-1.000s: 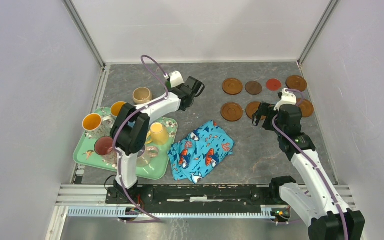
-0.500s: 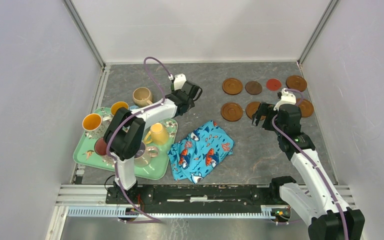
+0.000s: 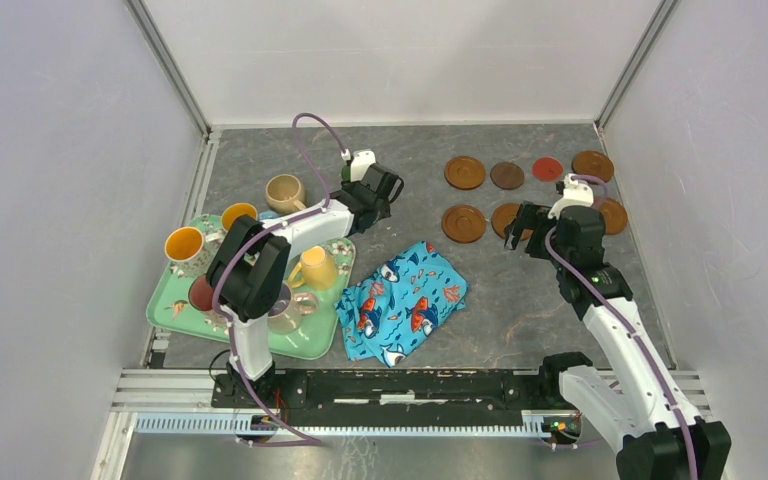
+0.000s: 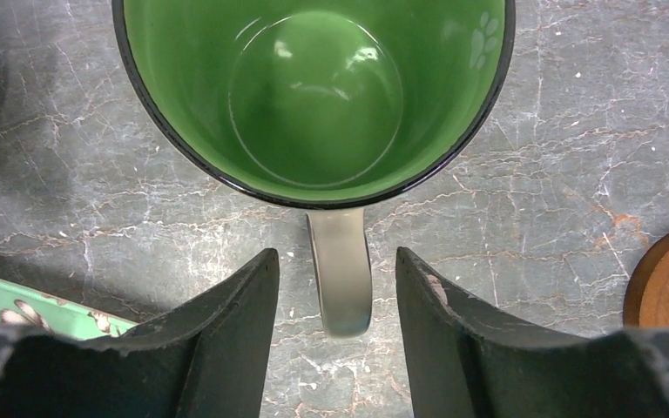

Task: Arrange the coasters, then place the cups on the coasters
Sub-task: Pick up the cup at the center of the board, then place the cup on the coaster.

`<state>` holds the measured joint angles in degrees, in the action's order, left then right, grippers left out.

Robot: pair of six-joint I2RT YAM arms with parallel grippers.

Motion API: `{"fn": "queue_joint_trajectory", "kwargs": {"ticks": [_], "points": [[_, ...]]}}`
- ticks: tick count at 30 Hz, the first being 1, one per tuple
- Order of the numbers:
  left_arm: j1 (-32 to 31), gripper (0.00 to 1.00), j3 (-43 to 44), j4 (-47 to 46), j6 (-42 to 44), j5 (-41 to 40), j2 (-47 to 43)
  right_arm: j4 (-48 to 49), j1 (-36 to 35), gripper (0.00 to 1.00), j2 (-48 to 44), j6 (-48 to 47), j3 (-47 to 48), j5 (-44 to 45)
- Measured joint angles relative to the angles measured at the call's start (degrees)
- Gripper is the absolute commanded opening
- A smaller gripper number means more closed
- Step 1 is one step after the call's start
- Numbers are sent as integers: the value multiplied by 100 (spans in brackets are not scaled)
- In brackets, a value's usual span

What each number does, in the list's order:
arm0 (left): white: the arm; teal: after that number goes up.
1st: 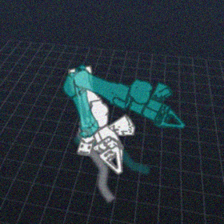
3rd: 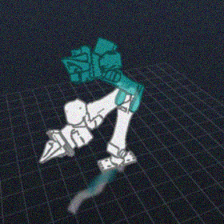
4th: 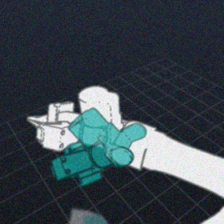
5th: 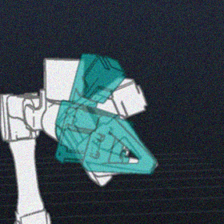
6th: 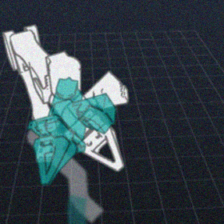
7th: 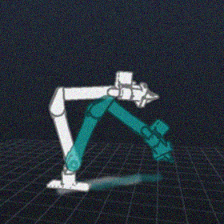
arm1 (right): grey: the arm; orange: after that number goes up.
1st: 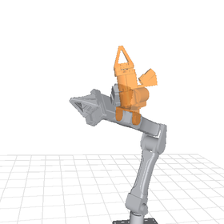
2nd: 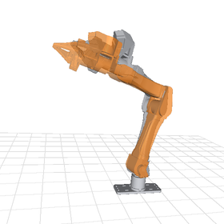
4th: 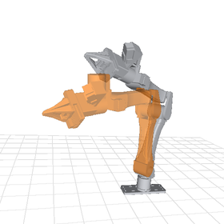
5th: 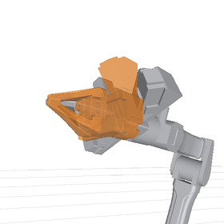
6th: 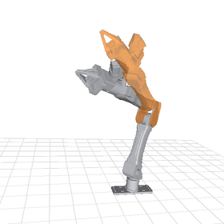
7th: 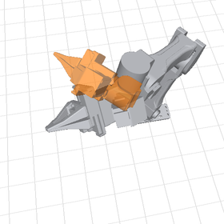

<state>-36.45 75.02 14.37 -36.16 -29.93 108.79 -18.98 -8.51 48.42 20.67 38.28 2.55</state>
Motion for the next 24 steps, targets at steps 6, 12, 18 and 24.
{"fn": "queue_joint_trajectory", "kwargs": {"ticks": [6,12,18,24], "points": [[0,48,2,-42,120,-7,42,-199,0,98,-74,-42,348,-20],[0,31,2,-151,238,2,146,-435,0,98,-109,-120,693,-17],[15,3,4,-308,424,61,146,-732,0,98,-168,-249,855,13],[11,2,4,-337,577,79,146,-977,0,98,-304,-393,866,240]]}}
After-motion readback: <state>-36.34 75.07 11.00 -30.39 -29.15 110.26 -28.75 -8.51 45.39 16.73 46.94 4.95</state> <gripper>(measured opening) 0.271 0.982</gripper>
